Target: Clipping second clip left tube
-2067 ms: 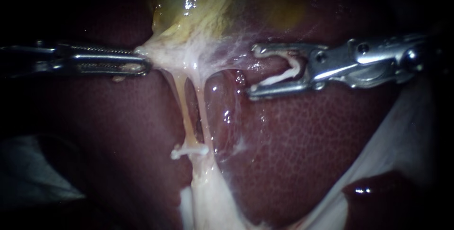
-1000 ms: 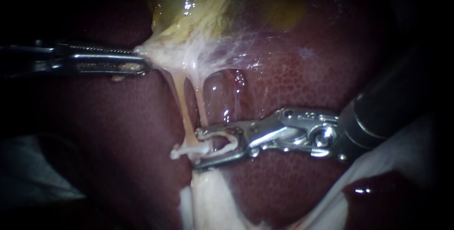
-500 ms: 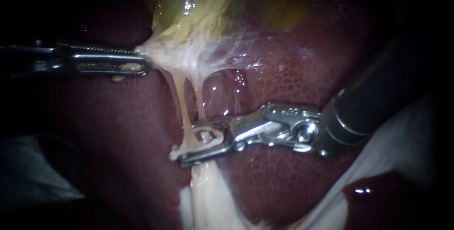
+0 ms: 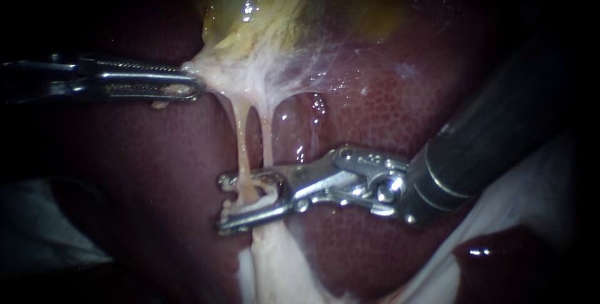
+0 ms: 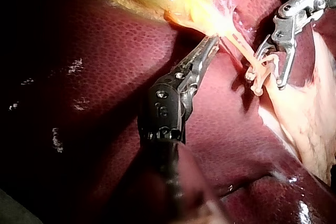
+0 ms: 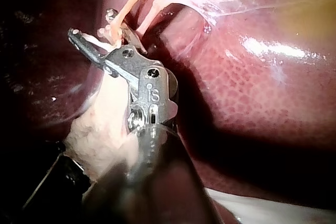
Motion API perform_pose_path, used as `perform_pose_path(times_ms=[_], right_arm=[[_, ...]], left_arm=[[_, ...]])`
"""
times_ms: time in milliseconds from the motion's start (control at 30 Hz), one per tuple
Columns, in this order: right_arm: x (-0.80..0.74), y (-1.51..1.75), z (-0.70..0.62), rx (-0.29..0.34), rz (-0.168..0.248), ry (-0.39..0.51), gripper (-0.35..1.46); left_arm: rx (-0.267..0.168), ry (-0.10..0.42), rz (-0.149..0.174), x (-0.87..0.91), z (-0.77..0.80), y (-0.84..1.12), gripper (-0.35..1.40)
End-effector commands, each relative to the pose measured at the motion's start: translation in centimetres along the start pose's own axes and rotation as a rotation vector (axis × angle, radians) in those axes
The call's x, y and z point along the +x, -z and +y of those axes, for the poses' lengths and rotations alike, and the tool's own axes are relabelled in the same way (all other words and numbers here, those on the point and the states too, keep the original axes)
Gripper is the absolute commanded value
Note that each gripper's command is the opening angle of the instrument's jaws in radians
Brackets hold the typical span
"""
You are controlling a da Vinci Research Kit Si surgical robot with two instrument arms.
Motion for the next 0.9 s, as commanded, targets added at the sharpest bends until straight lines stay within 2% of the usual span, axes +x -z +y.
perform_pose_path(times_ms=[33,233,467,667,900], right_arm=[[0.02,0.0,-0.03,0.001,-0.002,0.0,0.45],[0.14,0.02,-0.15,0.008,0.0,-0.005,0.33],[0.13,0.06,-0.18,0.011,0.0,-0.011,0.0],[0.12,0.09,-0.19,0.013,-0.001,-0.082,-0.32],[0.1,0.11,-0.2,0.015,-0.002,-0.104,-0.35]], left_arm=[[0.0,0.0,0.0,0.0,0.0,0.0,-0.35],[0.0,0.0,0.0,0.0,0.0,0.0,-0.35],[0.0,0.0,0.0,0.01,0.0,-0.01,-0.35],[0.0,0.0,0.0,0.01,0.0,-0.01,-0.35],[0.0,0.001,0.0,0.01,0.0,-0.01,-0.35]])
